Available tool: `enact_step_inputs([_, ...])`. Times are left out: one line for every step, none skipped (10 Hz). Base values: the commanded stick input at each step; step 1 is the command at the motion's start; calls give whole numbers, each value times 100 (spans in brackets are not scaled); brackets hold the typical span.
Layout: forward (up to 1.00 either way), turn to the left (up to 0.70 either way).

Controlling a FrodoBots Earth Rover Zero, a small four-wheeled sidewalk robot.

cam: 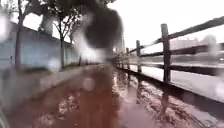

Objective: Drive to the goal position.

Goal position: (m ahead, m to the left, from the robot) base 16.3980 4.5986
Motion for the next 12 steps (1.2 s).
enact_step_inputs([100, 1])
enact_step_inputs([100, 1])
enact_step_inputs([100, 1])
enact_step_inputs([100, 1])
enact_step_inputs([100, 1])
enact_step_inputs([100, 1])
enact_step_inputs([100, 1])
enact_step_inputs([100, 1])
enact_step_inputs([100, 1])
enact_step_inputs([100, 1])
enact_step_inputs([100, 1])
enact_step_inputs([100, 1])
